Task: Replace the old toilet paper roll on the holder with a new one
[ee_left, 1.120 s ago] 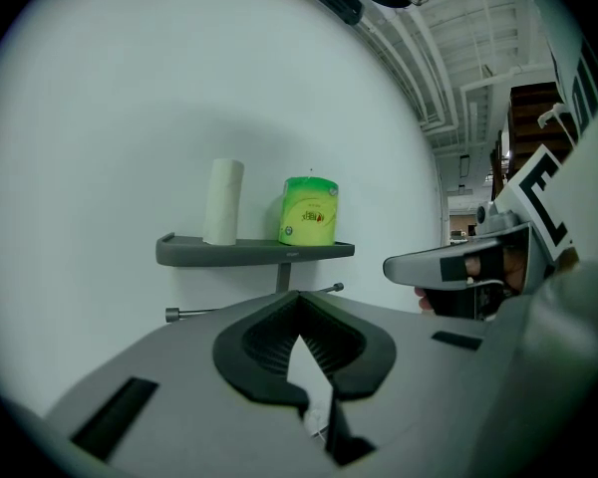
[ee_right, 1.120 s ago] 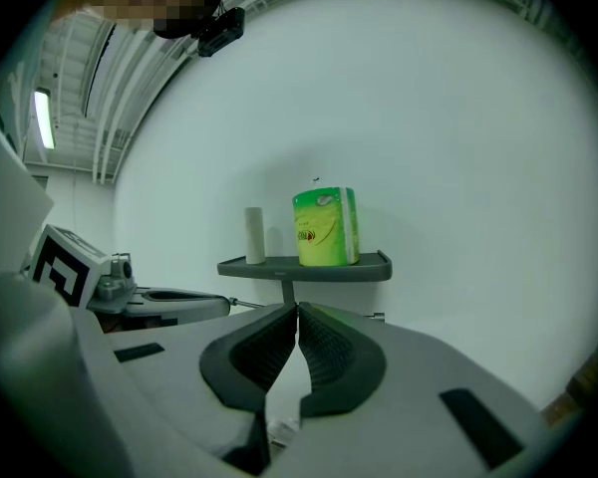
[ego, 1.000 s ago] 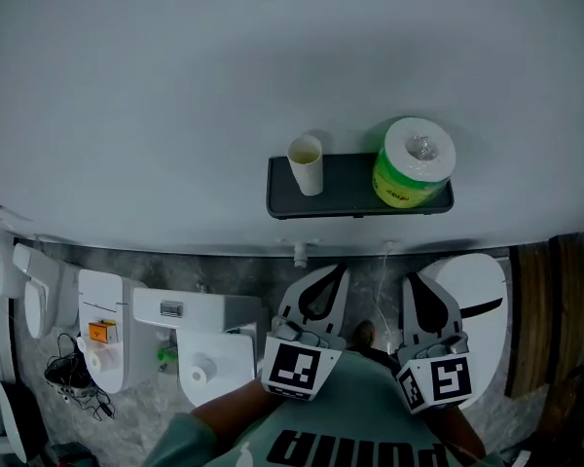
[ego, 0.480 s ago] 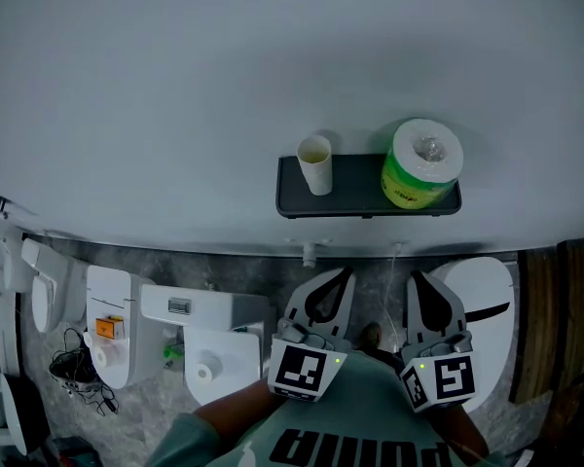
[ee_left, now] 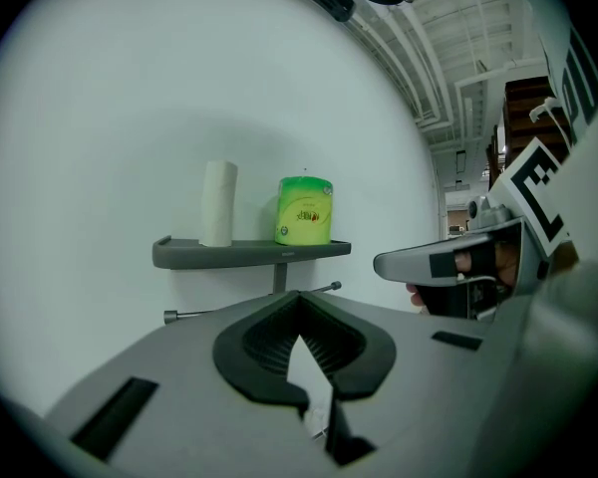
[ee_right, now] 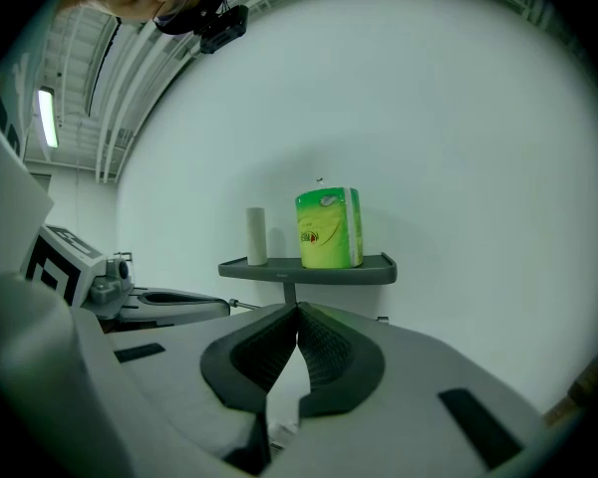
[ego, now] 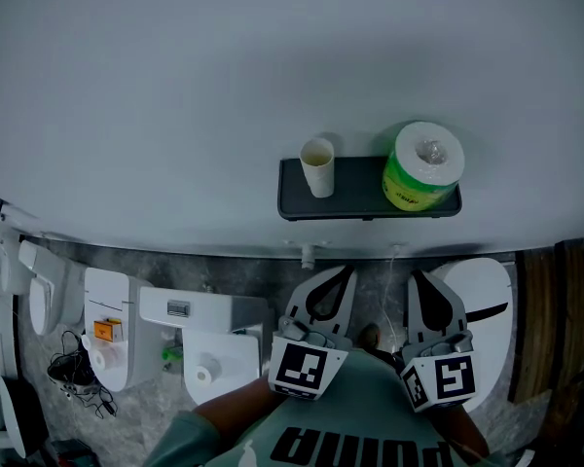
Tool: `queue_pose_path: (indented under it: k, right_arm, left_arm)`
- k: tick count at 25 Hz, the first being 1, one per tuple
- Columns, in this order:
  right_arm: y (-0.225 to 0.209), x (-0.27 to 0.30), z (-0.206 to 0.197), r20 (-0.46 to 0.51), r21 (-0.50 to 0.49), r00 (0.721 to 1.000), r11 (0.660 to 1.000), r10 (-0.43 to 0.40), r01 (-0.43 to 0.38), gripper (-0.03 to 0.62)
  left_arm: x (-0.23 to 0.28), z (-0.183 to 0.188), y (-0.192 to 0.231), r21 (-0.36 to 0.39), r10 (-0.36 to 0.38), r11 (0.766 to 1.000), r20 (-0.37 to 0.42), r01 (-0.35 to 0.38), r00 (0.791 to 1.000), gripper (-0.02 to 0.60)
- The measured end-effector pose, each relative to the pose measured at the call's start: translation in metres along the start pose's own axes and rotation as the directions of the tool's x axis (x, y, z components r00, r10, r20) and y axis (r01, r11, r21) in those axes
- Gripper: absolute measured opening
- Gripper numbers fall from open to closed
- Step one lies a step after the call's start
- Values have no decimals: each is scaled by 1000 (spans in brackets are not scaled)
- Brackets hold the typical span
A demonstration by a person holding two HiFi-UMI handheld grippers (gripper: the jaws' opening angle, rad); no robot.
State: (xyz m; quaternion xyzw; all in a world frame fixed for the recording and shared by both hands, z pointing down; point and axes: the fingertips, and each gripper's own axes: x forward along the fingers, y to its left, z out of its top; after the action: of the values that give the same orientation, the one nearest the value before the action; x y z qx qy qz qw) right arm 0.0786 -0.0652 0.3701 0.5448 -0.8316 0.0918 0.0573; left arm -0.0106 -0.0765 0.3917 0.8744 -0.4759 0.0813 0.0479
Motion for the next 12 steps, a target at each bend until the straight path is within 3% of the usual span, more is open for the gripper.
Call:
queue_pose_path:
  k: [12]
  right_arm:
    - [2, 3, 1, -3, -2, 1000, 1000, -12, 12, 14]
  left_arm:
    - [4, 3, 2, 1, -20, 1000, 9, 20, 1000, 4]
